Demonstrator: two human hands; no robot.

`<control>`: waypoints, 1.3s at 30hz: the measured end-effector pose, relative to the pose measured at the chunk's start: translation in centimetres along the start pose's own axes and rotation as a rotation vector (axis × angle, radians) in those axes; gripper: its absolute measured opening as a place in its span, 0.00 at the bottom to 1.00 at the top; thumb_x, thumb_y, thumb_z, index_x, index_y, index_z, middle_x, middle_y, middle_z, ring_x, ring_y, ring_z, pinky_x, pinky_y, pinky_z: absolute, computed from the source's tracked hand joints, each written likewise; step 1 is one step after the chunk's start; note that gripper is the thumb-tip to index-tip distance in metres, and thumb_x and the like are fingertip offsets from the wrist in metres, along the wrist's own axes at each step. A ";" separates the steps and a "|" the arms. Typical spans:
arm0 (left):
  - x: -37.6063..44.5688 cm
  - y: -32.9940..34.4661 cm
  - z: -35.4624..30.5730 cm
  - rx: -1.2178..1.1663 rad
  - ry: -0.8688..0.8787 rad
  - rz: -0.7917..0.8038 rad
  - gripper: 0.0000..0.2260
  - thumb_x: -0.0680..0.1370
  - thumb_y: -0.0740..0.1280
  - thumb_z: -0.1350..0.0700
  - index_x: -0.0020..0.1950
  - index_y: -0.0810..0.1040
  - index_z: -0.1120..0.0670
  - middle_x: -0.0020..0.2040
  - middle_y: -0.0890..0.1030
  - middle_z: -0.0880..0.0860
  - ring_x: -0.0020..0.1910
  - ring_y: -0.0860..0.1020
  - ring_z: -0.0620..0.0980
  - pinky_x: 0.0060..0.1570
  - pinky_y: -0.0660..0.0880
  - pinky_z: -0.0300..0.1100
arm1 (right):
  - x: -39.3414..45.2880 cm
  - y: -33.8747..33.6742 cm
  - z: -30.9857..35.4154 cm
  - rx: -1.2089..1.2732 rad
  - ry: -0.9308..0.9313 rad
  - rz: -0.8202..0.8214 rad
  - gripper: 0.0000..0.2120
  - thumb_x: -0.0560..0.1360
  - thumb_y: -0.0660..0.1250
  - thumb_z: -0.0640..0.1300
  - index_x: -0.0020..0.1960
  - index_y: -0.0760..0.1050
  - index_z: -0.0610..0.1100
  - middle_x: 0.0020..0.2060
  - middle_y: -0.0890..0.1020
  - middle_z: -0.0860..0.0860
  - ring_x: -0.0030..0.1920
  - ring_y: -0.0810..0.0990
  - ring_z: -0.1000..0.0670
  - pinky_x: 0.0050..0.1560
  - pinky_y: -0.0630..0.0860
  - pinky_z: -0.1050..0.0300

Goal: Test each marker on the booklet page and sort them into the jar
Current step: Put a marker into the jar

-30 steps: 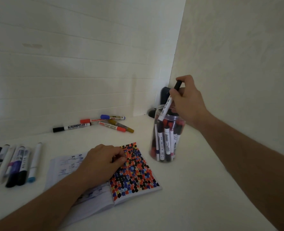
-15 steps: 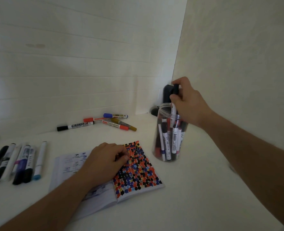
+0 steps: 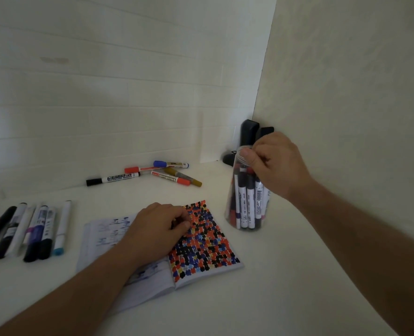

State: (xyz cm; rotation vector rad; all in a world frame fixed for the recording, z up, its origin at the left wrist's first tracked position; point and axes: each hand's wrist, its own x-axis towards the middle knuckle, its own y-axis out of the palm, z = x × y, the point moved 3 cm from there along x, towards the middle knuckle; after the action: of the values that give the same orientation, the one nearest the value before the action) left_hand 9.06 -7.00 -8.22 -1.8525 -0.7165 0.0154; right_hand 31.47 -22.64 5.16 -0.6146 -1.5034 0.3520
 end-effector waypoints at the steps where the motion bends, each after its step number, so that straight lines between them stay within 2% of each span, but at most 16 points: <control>1: 0.0 0.0 0.0 0.006 0.001 0.000 0.03 0.82 0.62 0.42 0.51 0.75 0.36 0.47 0.78 0.37 0.50 0.73 0.41 0.55 0.73 0.46 | 0.0 -0.3 0.4 -0.036 -0.020 -0.084 0.22 0.82 0.65 0.55 0.38 0.80 0.40 0.40 0.81 0.46 0.47 0.76 0.45 0.54 0.65 0.61; 3: 0.0 0.0 0.0 0.010 0.007 0.005 0.04 0.82 0.62 0.42 0.51 0.76 0.36 0.47 0.78 0.37 0.50 0.73 0.41 0.56 0.74 0.47 | -0.4 -1.1 2.8 -0.078 -0.086 -0.252 0.14 0.79 0.71 0.51 0.43 0.80 0.41 0.46 0.81 0.44 0.51 0.75 0.44 0.56 0.70 0.54; 4: 0.0 0.0 0.0 0.010 0.006 0.005 0.04 0.82 0.62 0.42 0.51 0.76 0.36 0.47 0.78 0.37 0.50 0.73 0.41 0.56 0.74 0.47 | -1.0 -1.1 4.6 -0.062 -0.140 -0.281 0.11 0.78 0.71 0.48 0.44 0.80 0.41 0.46 0.81 0.45 0.50 0.75 0.45 0.53 0.72 0.53; 5: -0.1 0.1 0.0 0.021 0.002 -0.004 0.04 0.82 0.63 0.42 0.51 0.77 0.37 0.47 0.79 0.38 0.50 0.73 0.41 0.57 0.74 0.48 | -1.9 -0.5 6.5 -0.006 -0.177 -0.227 0.08 0.79 0.69 0.47 0.46 0.80 0.42 0.45 0.81 0.47 0.48 0.75 0.49 0.51 0.74 0.54; 7: -0.1 0.0 0.2 0.123 -0.025 -0.091 0.08 0.81 0.62 0.41 0.54 0.80 0.39 0.52 0.79 0.39 0.53 0.73 0.44 0.58 0.73 0.50 | -4.0 2.1 9.7 0.192 -0.096 0.138 0.11 0.80 0.65 0.50 0.57 0.80 0.46 0.47 0.79 0.56 0.46 0.74 0.58 0.50 0.75 0.60; 9: -0.2 -0.2 0.6 0.234 -0.128 -0.145 0.14 0.78 0.59 0.39 0.57 0.81 0.40 0.58 0.79 0.42 0.58 0.73 0.49 0.61 0.71 0.51 | -6.2 5.5 10.6 0.427 0.173 0.524 0.16 0.82 0.63 0.56 0.67 0.75 0.53 0.54 0.78 0.61 0.51 0.76 0.62 0.55 0.77 0.61; 11: -0.1 -0.2 1.0 0.223 -0.195 -0.106 0.18 0.76 0.56 0.38 0.59 0.80 0.38 0.61 0.78 0.42 0.61 0.73 0.51 0.63 0.71 0.52 | -7.3 8.0 9.9 0.557 0.350 0.635 0.18 0.82 0.63 0.59 0.70 0.74 0.57 0.58 0.79 0.61 0.55 0.77 0.62 0.59 0.77 0.60; 14: 0.3 0.1 1.4 0.165 -0.184 -0.009 0.18 0.74 0.54 0.35 0.56 0.79 0.34 0.58 0.80 0.38 0.61 0.74 0.50 0.63 0.71 0.54 | -7.2 9.5 8.4 0.592 0.472 0.648 0.15 0.81 0.65 0.58 0.67 0.75 0.58 0.55 0.80 0.60 0.55 0.78 0.62 0.59 0.78 0.58; 17: 1.1 -0.7 2.1 0.036 -0.222 0.129 0.10 0.74 0.61 0.34 0.50 0.79 0.30 0.57 0.79 0.36 0.62 0.72 0.49 0.65 0.71 0.55 | -7.4 10.1 7.6 0.672 0.519 0.707 0.13 0.80 0.68 0.56 0.64 0.77 0.59 0.53 0.81 0.61 0.54 0.79 0.62 0.57 0.78 0.61; 19: 1.9 -2.1 2.3 -0.121 -0.274 0.285 0.04 0.77 0.69 0.40 0.50 0.83 0.33 0.55 0.81 0.37 0.60 0.76 0.44 0.65 0.73 0.49 | -7.5 10.4 7.1 0.661 0.489 0.723 0.13 0.79 0.70 0.55 0.63 0.78 0.58 0.52 0.82 0.62 0.53 0.79 0.63 0.57 0.78 0.62; 22: 3.9 -4.3 2.5 -0.237 -0.342 0.426 0.05 0.80 0.71 0.47 0.54 0.84 0.40 0.53 0.84 0.40 0.55 0.80 0.41 0.59 0.76 0.42 | -7.3 10.9 6.3 0.682 0.550 0.692 0.13 0.78 0.71 0.56 0.62 0.77 0.60 0.51 0.82 0.62 0.53 0.79 0.62 0.54 0.76 0.63; 26: 8.3 -4.3 3.1 -0.110 -0.376 0.322 0.10 0.81 0.70 0.48 0.62 0.80 0.42 0.61 0.80 0.48 0.55 0.79 0.46 0.50 0.77 0.40 | -7.2 11.4 5.5 0.724 0.579 0.693 0.12 0.77 0.73 0.55 0.59 0.79 0.61 0.50 0.83 0.61 0.51 0.80 0.62 0.53 0.76 0.64; 30: 12.2 -1.2 3.7 0.223 -0.210 0.207 0.22 0.81 0.65 0.52 0.75 0.70 0.42 0.76 0.69 0.52 0.69 0.72 0.54 0.66 0.72 0.48 | -7.5 11.4 5.3 0.739 0.524 0.724 0.07 0.76 0.74 0.52 0.54 0.82 0.59 0.47 0.84 0.61 0.49 0.80 0.65 0.51 0.76 0.68; 32: 13.1 0.5 4.1 0.293 -0.192 0.166 0.21 0.81 0.63 0.53 0.75 0.68 0.46 0.75 0.70 0.53 0.70 0.71 0.55 0.68 0.72 0.52 | -7.6 11.4 5.1 0.759 0.525 0.714 0.05 0.77 0.74 0.52 0.52 0.83 0.59 0.47 0.85 0.62 0.49 0.81 0.65 0.50 0.77 0.67; 34: 13.4 1.2 4.4 0.325 -0.189 0.109 0.18 0.82 0.62 0.53 0.72 0.69 0.49 0.71 0.73 0.54 0.67 0.73 0.55 0.65 0.74 0.54 | -7.7 11.4 5.0 0.775 0.528 0.706 0.04 0.78 0.73 0.51 0.51 0.83 0.59 0.46 0.85 0.62 0.49 0.81 0.65 0.50 0.78 0.66; 39: 13.1 0.8 4.8 0.451 -0.027 0.147 0.15 0.84 0.62 0.45 0.70 0.75 0.45 0.69 0.69 0.51 0.63 0.74 0.53 0.62 0.73 0.48 | -7.6 11.4 5.1 0.766 0.525 0.700 0.04 0.78 0.72 0.51 0.51 0.83 0.58 0.46 0.84 0.61 0.48 0.81 0.65 0.50 0.77 0.67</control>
State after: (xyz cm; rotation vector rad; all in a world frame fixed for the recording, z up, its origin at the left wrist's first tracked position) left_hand 18.54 3.14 -6.68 -1.4679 -0.5406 0.2759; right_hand 27.74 -17.07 -7.84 -0.5283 -0.5283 1.1413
